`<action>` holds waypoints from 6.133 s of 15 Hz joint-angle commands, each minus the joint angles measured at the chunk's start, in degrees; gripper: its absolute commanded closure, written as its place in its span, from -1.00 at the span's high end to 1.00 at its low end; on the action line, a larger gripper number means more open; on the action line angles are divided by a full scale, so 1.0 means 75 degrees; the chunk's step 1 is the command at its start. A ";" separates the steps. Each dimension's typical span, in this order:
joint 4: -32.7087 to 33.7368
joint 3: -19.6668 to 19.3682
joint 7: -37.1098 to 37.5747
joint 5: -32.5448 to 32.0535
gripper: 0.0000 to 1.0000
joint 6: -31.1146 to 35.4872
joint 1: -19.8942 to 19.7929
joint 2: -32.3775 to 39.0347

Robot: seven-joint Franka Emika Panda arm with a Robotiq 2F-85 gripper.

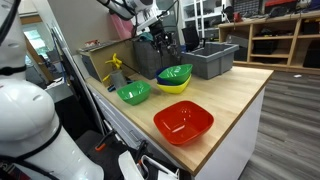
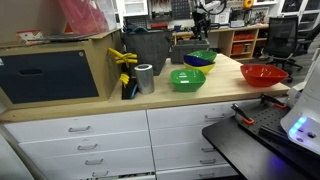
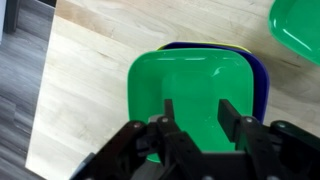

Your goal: Pick up the green bowl from the stack of bowls and place it on the counter

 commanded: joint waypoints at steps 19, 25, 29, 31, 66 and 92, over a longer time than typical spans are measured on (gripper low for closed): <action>-0.2281 -0.1072 0.4480 -0.0815 1.00 0.2736 -0.0218 -0.0333; -0.2288 -0.1128 0.4627 -0.0827 1.00 0.3096 -0.0176 0.0095; -0.2251 -0.1174 0.4629 -0.0841 0.50 0.3214 -0.0131 0.0332; -0.2237 -0.1170 0.4623 -0.0822 0.35 0.3268 -0.0100 0.0406; -0.2083 -0.1001 0.4676 -0.0015 -0.98 0.2670 -0.0841 -0.2288; -0.3930 -0.2218 0.3745 0.0757 -0.98 0.3657 -0.2669 -0.2345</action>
